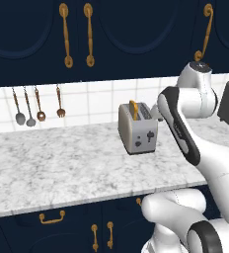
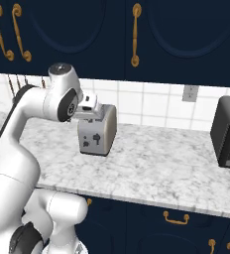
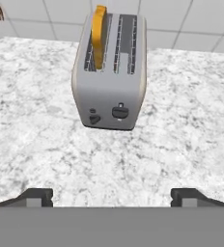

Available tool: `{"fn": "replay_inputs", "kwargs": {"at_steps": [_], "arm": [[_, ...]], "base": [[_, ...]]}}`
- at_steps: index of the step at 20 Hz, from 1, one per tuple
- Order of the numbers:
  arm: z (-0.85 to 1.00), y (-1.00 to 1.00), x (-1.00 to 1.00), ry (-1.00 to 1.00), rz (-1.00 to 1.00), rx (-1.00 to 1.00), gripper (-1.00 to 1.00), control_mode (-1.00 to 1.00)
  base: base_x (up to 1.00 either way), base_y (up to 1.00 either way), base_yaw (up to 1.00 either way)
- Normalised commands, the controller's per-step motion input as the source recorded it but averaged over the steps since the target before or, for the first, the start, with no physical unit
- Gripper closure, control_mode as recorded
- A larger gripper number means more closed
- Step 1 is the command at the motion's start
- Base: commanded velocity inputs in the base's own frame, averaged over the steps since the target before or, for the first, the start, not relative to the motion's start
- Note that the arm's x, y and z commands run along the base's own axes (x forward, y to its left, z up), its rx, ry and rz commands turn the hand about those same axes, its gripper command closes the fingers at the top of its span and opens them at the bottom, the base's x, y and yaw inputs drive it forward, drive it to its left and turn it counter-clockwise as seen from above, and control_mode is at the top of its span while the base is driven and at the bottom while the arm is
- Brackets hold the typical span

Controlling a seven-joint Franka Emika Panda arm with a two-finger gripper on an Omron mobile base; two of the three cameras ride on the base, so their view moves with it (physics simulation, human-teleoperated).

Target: Start the toaster. Once the lever pops up, take the bread to the plate on the dining counter.

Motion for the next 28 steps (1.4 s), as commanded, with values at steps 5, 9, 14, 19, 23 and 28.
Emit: {"fn": "replay_inputs", "kwargs": {"at_steps": [5, 9, 14, 19, 23, 28], "arm": [[-0.52, -0.23, 0.08, -0.13, -0.01, 0.00, -1.00, -1.00], [-0.47, 0.00, 0.37, -0.01, -0.02, 0.00, -1.00, -1.00], [-0.41, -0.03, 0.42, 0.00, -0.03, 0.00, -1.00, -1.00], [-0.20, -0.27, 0.43, 0.00, 0.00, 0.05, -1.00, -1.00], [-0.17, -0.15, 0.43, 0.00, 0.00, 0.02, -1.00, -1.00], [-0.05, -0.01, 0.35, 0.00, -0.01, 0.01, -1.00, -1.00]], "base": [[0.00, 0.00, 0.00], [0.00, 0.00, 0.00], [0.00, 0.00, 0.00], [0.00, 0.00, 0.00], [0.00, 0.00, 0.00], [0.00, 0.00, 0.00]]}}
